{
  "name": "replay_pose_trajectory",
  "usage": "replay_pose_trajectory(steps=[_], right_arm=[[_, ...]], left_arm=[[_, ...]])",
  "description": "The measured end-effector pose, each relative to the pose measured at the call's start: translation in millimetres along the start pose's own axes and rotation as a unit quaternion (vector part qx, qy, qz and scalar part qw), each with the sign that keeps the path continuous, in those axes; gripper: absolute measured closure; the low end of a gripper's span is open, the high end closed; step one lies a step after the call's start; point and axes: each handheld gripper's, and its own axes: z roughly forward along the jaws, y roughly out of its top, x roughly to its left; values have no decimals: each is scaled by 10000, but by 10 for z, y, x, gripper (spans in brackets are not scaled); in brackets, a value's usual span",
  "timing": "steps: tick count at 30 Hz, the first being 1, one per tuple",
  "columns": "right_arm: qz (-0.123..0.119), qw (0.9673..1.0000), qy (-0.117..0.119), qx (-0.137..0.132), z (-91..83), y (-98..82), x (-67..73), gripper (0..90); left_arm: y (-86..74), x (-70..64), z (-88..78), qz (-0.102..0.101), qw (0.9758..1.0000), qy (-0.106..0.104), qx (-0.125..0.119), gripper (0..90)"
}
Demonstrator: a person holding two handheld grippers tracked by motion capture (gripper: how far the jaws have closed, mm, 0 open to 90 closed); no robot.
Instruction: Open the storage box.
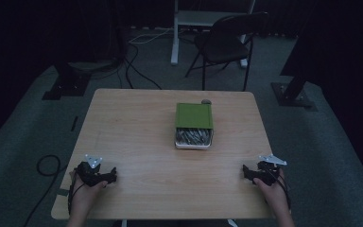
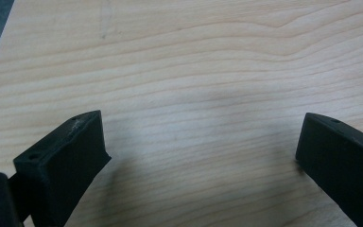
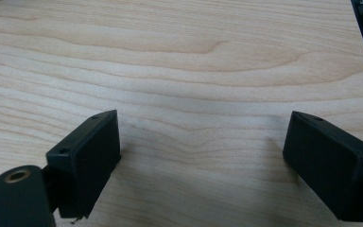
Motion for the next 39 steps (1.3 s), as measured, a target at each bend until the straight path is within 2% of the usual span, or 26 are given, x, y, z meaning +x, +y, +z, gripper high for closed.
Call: replay_pose_trajectory(steps=[12,17,23,32,39], right_arm=[[1,10000,0,0,0,0,0,114],[0,10000,1,-1,0,0,0,114],[0,10000,0,0,0,0,0,114],[-1,10000,0,-1,0,0,0,114],[1,10000,0,-1,0,0,0,114]], left_arm=[[70,-234,34,486,9988,-70,-68,32],[115,-330,48,759,9970,-19,-147,32],[196,-462,42,886,9952,-188,-363,32],[308,-669,56,1258,9903,-364,-470,31],[402,-810,51,1470,9862,-449,-608,31]])
